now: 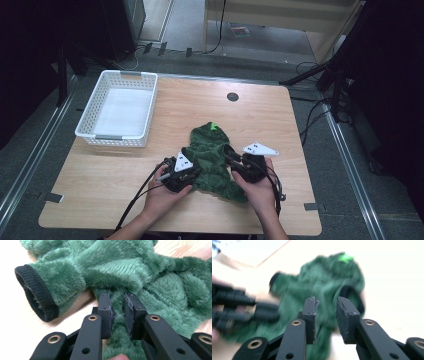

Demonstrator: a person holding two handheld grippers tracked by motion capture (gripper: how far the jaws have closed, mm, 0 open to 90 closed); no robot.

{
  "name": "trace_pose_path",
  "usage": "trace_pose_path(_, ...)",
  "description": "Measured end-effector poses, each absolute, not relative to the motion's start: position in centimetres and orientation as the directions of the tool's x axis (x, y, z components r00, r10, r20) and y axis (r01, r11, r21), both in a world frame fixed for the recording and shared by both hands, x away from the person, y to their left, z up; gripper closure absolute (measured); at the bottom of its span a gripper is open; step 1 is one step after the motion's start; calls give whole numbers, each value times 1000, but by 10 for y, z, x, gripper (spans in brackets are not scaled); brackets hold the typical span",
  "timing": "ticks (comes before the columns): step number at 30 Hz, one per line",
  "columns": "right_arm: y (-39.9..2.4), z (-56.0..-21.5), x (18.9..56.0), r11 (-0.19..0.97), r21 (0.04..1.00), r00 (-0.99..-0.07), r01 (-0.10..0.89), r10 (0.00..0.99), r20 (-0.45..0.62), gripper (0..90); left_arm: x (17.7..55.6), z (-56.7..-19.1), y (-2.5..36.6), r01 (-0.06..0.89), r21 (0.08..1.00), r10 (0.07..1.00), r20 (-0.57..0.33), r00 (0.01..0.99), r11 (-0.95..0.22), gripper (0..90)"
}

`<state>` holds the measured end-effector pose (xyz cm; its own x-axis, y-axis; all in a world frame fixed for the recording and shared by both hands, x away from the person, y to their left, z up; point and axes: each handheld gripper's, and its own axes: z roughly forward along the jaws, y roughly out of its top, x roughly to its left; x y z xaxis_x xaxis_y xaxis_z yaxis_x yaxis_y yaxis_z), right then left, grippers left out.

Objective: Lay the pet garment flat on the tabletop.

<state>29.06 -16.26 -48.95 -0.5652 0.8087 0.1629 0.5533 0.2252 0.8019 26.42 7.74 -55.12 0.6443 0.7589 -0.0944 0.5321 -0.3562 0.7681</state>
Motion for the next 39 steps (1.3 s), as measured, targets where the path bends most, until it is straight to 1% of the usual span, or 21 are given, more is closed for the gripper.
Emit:
trace_pose_path(3,-154,-498,315,267,766,-550,585,825,133,687,263,-549,79,533,768,747,-110,655,-355,725)
trace_pose_path(6,-150,-512,327,262,733,-530,628,834,155,672,266,-537,91,522,811,745,-174,644,-263,667)
trace_pose_path(8,-148,-519,329,249,725,-529,642,828,184,651,279,-522,102,507,841,782,-182,596,-190,654)
trace_pose_path(9,-148,-522,329,246,724,-525,644,831,185,627,286,-518,105,512,843,795,-193,576,-165,636)
trace_pose_path(11,-147,-525,330,237,721,-510,651,841,183,583,309,-511,110,555,825,824,-238,515,-109,584)
trace_pose_path(13,-147,-529,332,221,715,-495,663,846,198,585,333,-510,109,598,796,844,-253,472,-96,546)
trace_pose_path(14,-146,-531,332,218,712,-495,667,844,205,614,345,-511,106,615,783,856,-255,450,-90,528)
trace_pose_path(15,-146,-532,333,226,710,-500,667,842,202,662,354,-514,103,627,774,868,-246,432,-92,508)
trace_pose_path(17,-144,-533,332,242,711,-509,660,840,187,772,371,-518,96,639,759,889,-201,411,-124,494)
trace_pose_path(18,-145,-533,331,240,716,-509,656,840,185,796,378,-519,92,637,758,903,-169,395,-136,479)
trace_pose_path(20,-146,-530,328,245,731,-523,636,834,176,826,393,-521,89,650,744,919,-132,371,-156,448)
trace_pose_path(21,-147,-529,326,245,738,-529,629,831,174,835,400,-522,86,653,741,920,-132,368,-155,447)
trace_pose_path(25,-153,-524,314,231,756,-536,612,824,182,842,422,-530,79,696,697,894,-184,409,-175,419)
trace_pose_path(26,-156,-523,310,225,756,-535,615,823,190,842,423,-532,75,690,698,892,-167,420,-194,418)
trace_pose_path(28,-161,-523,305,206,746,-528,633,820,222,839,423,-535,71,678,698,890,-129,438,-232,452)
trace_pose_path(30,-165,-525,301,200,720,-526,664,809,260,830,421,-538,65,669,697,893,-93,440,-257,537)
trace_pose_path(33,-169,-528,296,216,703,-526,678,810,259,820,418,-539,59,651,703,889,-59,454,-286,746)
trace_pose_path(35,-173,-530,294,214,694,-515,687,818,258,820,418,-539,58,644,705,888,-43,457,-297,840)
trace_pose_path(37,-176,-531,293,209,693,-511,690,818,262,820,420,-540,60,642,712,897,-40,441,-284,885)
trace_pose_path(39,-178,-530,293,212,695,-504,688,827,247,816,424,-540,66,652,710,908,-45,417,-264,898)
